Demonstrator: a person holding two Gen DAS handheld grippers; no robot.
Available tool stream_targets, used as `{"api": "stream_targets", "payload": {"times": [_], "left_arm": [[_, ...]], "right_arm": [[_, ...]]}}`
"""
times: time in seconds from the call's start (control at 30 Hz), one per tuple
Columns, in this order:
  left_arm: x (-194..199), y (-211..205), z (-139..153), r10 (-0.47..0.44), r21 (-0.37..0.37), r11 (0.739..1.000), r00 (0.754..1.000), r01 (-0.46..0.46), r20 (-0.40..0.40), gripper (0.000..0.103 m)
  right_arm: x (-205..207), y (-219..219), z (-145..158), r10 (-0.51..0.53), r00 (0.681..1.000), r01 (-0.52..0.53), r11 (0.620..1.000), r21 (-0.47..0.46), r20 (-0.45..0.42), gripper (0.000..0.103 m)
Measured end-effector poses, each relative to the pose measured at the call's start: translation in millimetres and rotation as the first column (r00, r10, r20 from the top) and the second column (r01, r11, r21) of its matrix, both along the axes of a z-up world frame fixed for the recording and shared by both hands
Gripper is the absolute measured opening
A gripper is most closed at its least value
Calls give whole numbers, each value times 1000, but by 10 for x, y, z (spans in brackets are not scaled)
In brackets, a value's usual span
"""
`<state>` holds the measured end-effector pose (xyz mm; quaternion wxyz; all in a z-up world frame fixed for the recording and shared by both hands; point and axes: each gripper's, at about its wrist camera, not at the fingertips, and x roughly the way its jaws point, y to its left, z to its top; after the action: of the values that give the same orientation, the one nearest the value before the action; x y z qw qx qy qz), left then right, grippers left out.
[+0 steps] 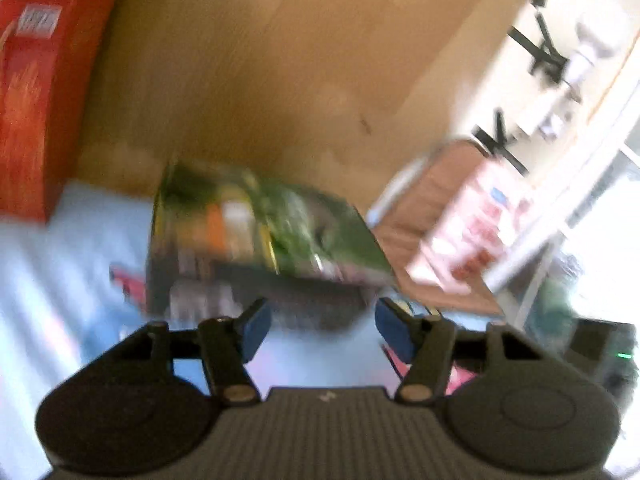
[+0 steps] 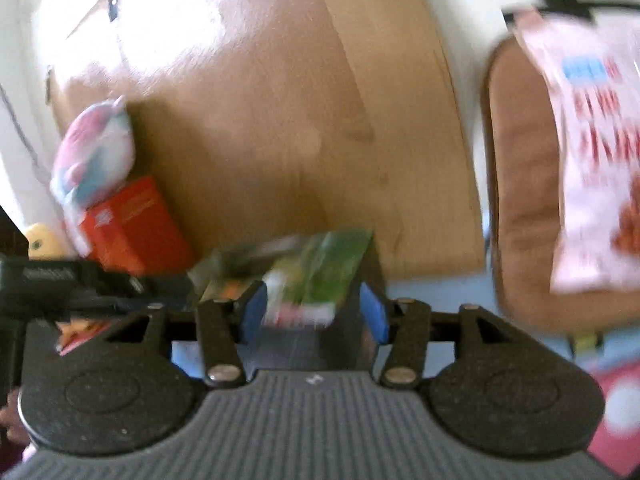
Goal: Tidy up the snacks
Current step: 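Drop the green bag into the black box and reach toward the red packet, then grasp the red snack packet with the left gripper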
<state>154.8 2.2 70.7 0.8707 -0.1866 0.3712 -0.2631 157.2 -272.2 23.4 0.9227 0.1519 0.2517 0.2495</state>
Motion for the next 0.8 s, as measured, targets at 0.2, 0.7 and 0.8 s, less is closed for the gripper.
{"api": "stream_targets", "payload": {"times": [0.2, 0.7, 0.8], "left_arm": [[-580, 61, -352, -34, -62, 998, 990, 25, -139, 57], [-670, 81, -603, 18, -100, 994, 977, -40, -211, 37], [-665, 103, -524, 0, -139, 990, 986, -23, -165, 37]], "right_arm": [[-301, -92, -504, 65, 975, -62, 998, 18, -212, 48], [-773, 62, -612, 133, 953, -73, 973, 217, -274, 34], [-761, 64, -607, 110, 961, -60, 978, 199, -253, 34]]}}
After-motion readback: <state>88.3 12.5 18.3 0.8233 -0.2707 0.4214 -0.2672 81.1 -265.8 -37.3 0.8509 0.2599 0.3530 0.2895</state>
